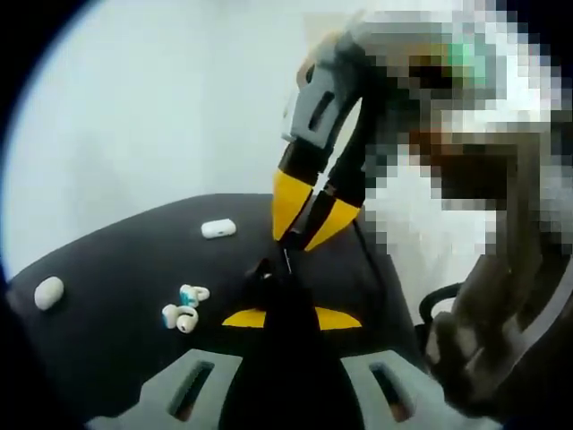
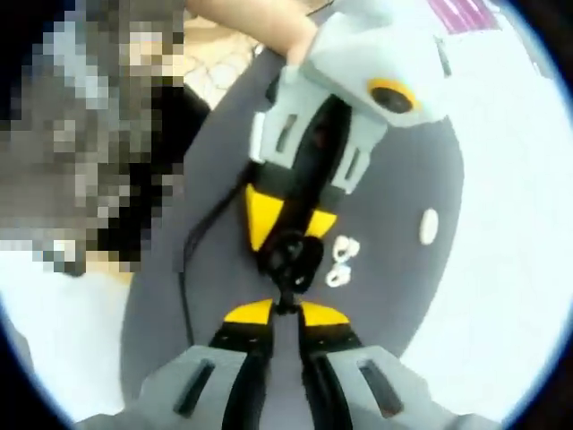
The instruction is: Pick up three earphones and place each one into its charging case using tactile feedback, ensure that each earphone is properly inserted and securely positioned inside the case.
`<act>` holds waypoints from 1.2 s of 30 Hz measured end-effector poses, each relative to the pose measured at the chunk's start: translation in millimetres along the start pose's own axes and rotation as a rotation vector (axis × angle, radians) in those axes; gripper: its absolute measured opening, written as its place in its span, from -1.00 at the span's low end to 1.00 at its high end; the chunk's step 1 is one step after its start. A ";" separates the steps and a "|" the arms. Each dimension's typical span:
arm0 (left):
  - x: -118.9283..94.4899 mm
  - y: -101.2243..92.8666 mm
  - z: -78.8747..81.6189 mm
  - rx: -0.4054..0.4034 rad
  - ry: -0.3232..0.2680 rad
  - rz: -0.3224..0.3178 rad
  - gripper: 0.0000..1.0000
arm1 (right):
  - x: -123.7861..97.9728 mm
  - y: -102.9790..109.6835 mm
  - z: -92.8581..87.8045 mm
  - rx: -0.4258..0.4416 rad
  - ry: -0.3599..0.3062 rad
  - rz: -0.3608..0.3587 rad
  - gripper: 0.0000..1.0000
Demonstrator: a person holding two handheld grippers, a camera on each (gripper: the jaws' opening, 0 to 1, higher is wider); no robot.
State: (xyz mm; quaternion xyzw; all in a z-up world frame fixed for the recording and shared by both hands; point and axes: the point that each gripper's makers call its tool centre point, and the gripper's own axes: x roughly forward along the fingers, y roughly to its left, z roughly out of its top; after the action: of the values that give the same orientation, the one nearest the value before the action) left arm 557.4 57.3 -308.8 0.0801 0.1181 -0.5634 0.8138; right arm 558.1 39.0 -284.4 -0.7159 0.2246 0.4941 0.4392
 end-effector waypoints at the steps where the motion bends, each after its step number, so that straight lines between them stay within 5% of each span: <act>1: 0.0 -0.3 -0.1 0.006 -0.001 0.001 -0.71 | 0.4 -0.4 -0.6 -0.005 0.010 0.000 -0.75; 16: 0.3 -0.8 0.3 0.003 0.001 -0.003 -0.71 | 2.4 -0.4 7.6 -0.024 0.087 0.028 -0.75; 25: 2.6 -3.7 0.3 0.009 0.000 -0.003 -0.71 | 6.2 3.6 8.8 0.060 0.009 0.061 -0.76; 29: 3.8 -6.1 0.4 0.020 -0.003 -0.004 -0.71 | 12.2 8.7 10.9 0.144 -0.102 0.095 -0.77; 36: 4.5 -7.7 -0.5 0.022 -0.001 -0.001 -0.71 | 3.8 -2.4 -0.9 0.163 -0.224 0.009 -0.80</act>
State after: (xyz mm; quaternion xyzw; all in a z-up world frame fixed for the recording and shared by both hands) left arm 551.7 50.6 -310.6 0.0890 0.1115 -0.5652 0.8125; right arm 562.0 40.0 -286.8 -0.6173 0.2169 0.5529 0.5159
